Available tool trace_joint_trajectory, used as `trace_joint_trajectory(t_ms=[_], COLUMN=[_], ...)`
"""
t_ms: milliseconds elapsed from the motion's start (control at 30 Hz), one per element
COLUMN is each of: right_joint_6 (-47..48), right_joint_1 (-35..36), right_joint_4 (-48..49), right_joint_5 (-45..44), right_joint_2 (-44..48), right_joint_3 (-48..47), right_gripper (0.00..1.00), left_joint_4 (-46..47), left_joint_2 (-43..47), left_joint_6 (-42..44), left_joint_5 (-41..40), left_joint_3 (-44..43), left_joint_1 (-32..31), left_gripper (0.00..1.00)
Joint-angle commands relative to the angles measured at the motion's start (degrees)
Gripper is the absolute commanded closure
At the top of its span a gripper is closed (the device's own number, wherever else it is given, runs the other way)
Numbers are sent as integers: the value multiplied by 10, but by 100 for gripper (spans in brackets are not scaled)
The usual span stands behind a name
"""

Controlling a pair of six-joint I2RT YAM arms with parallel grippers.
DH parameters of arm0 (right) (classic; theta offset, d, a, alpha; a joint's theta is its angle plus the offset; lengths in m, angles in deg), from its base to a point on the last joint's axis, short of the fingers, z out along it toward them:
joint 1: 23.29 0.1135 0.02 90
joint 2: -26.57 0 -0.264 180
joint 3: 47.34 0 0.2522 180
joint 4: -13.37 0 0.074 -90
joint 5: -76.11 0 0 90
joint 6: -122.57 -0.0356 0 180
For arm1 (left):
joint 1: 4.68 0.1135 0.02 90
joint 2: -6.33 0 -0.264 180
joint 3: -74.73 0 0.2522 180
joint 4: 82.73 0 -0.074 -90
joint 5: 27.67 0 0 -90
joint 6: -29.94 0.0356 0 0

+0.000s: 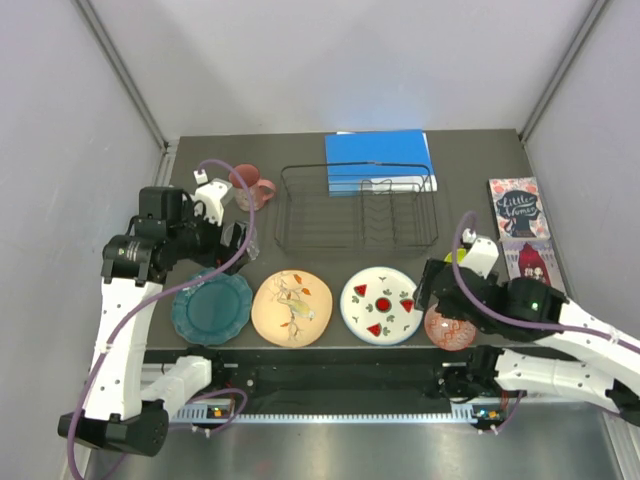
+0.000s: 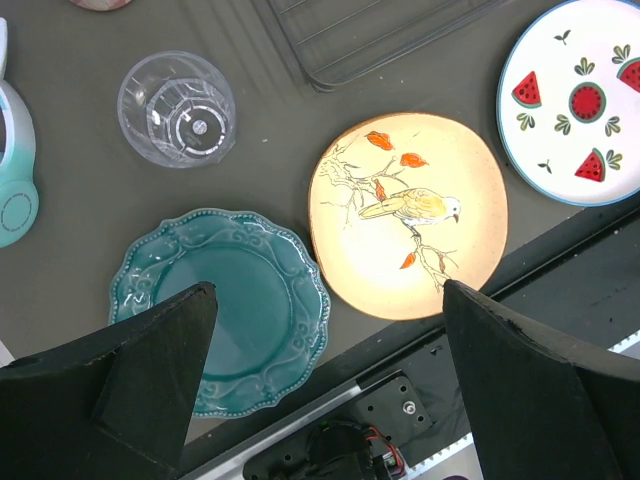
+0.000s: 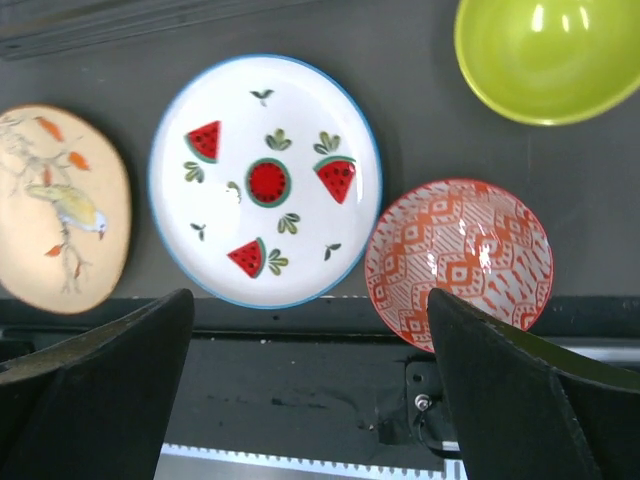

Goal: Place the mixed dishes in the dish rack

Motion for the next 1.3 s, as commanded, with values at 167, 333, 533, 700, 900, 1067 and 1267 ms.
trace_joint_trajectory(t_ms=[167,333,533,700,900,1067,1267], right_joint_6=[-182,-215,-112,-70,-43,12,75], right_joint_1=[-31,-35,-117,-195,-257,-273,-271], right_joint_4=[-101,-100,-102,-99,-98,-91,-79], right_joint_5=[35,-23,-1,-2,-11,39,80], right_joint_2=[-12,61,-43,-160,-162,-163,-227], right_joint_3=[91,95,88,84,76,77,63], right_gripper=[0,0,0,0,0,2,0], left_joint_4=[39,42,53,61,81,102,122], left_joint_2=[-4,1,-4,-10,-7,-10,-7], left_joint_6=[9,20,19,31,43,46,35], left_joint_5=[3,-10,-12,-18,-36,-46,-67], left_joint_3=[-7,-2,11,10,36,52,60], left_joint_1=[1,1,1,0,1,1,1], left_gripper=[1,1,1,1,1,1,1])
